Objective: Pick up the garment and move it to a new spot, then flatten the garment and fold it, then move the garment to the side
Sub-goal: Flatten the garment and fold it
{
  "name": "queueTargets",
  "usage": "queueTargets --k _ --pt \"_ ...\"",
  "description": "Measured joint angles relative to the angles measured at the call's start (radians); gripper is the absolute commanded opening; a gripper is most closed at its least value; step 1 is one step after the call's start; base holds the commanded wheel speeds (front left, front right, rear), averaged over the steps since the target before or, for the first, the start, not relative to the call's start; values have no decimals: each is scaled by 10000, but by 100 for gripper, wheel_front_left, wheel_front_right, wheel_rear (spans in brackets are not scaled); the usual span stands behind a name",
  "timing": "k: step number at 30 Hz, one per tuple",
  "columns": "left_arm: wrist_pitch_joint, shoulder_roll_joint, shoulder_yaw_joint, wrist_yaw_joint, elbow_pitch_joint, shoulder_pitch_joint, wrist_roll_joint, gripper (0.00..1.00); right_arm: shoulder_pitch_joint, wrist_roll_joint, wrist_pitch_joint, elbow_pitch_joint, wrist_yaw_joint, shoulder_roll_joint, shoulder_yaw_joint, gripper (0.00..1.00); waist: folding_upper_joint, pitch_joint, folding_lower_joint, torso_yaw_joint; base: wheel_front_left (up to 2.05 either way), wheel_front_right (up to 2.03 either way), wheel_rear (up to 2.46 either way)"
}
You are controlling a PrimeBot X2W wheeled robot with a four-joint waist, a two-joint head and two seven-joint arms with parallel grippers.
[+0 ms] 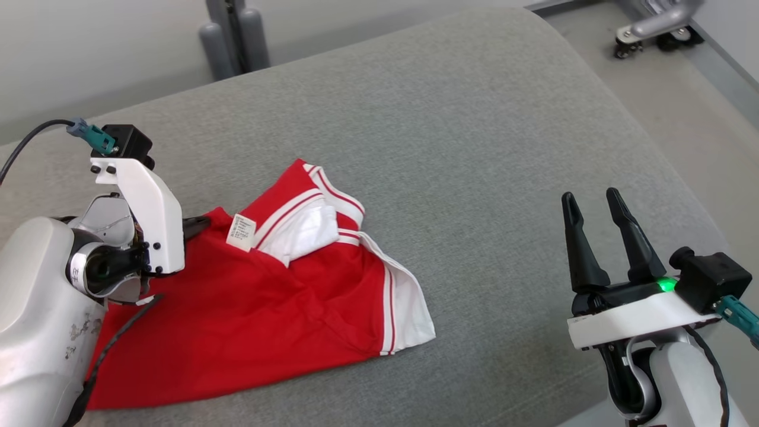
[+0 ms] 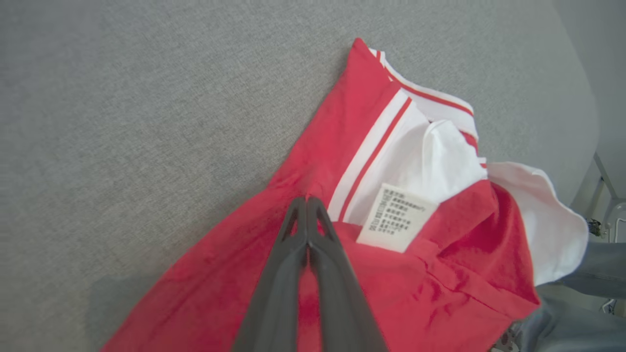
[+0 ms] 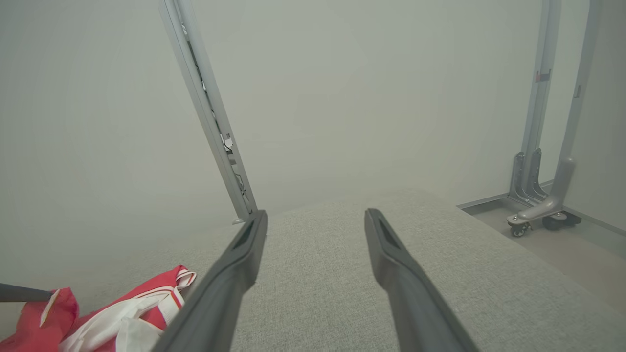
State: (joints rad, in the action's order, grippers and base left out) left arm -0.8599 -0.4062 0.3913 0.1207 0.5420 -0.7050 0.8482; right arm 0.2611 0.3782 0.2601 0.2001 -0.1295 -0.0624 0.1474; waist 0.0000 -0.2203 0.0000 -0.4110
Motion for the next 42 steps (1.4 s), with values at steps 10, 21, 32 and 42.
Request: queueTargets --k 10,21,32,42 --pt "263 -617 -226 31 -2050 1172 604 0 -276 -15 0 69 0 -238 -15 100 0 511 1 1196 0 0 0" --pt "934 -1446 -1135 -909 -5135 4469 1041 0 -628 -48 0 150 0 -487 10 100 0 1080 0 2603 0 0 0" --pt "2011 -1478 -1883 -2040 -7139 7749 1187 0 -1031 -88 0 119 0 -775 -439 100 0 1409 0 3634 0 0 0" --pt "2529 -1204 -1816 -2566 -7304 8965 851 0 -1236 -136 0 92 0 -834 -677 100 0 1511 0 4242 0 0 0"
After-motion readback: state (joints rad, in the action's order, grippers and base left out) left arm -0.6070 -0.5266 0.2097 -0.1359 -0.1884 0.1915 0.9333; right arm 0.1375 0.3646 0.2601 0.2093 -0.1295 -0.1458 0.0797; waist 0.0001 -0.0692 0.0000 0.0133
